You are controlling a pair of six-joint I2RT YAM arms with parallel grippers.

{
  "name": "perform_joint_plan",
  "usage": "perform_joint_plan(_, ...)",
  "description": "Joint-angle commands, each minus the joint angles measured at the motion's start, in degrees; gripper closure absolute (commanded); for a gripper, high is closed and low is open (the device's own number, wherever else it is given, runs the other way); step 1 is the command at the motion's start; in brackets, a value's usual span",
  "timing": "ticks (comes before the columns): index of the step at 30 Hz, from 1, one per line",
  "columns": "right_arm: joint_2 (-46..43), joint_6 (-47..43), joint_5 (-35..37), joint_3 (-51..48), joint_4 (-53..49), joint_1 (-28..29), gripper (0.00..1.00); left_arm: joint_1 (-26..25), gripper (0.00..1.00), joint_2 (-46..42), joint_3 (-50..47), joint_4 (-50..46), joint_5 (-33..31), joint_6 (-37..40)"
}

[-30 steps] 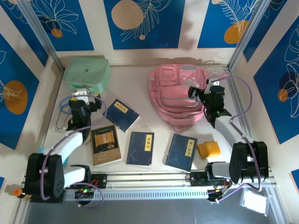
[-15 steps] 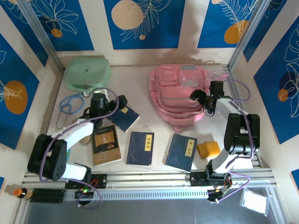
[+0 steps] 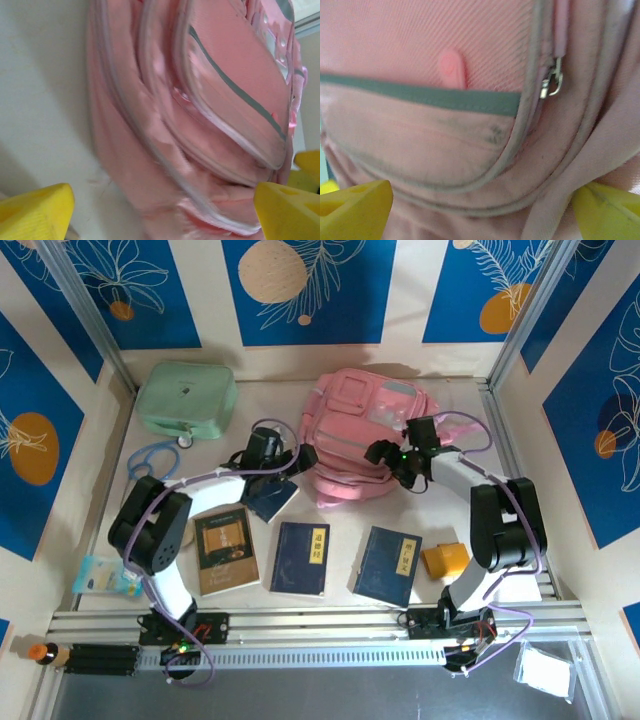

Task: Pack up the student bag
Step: Rotate the student bag at the top-center of the table, then move the student bag to the top-center of the table.

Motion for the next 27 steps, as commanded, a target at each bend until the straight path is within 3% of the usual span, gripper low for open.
perform_joint_plan(1,-1.6,1.3,-1.6,0.3,-0.2,0.1,0.08,0.0,0.12,2.0,5.4,-8.0,0.0,0.3)
perform_joint_plan(7,-4.5,2.3,-2.7,-1.8,0.9,-3.3,0.08,0.0,0.29,4.1,7.5,-11.9,-2.2,-5.0)
perform_joint_plan(13,-5.9,2.8,-2.1,-3.3,1.0,-4.7,0.08,0.0,0.35,8.3,11.8,-11.6,0.2,-6.5)
perform_joint_plan(19,-5.9,2.7,-1.8,-3.5,0.8,-5.0,0.08,0.0,0.37,12.8,17.6,-15.7,-1.9,-6.0)
perform_joint_plan(22,-6.0,2.5,-0.4,-3.5,0.2,-5.0,0.01,0.1,0.49,13.8,18.2,-17.6,-3.9,-6.5)
perform_joint_plan(27,-7.0,0.3,2.8,-4.0,0.6,-5.1,0.01,0.1,0.68,13.5,18.3,-18.3,-4.5,-5.5)
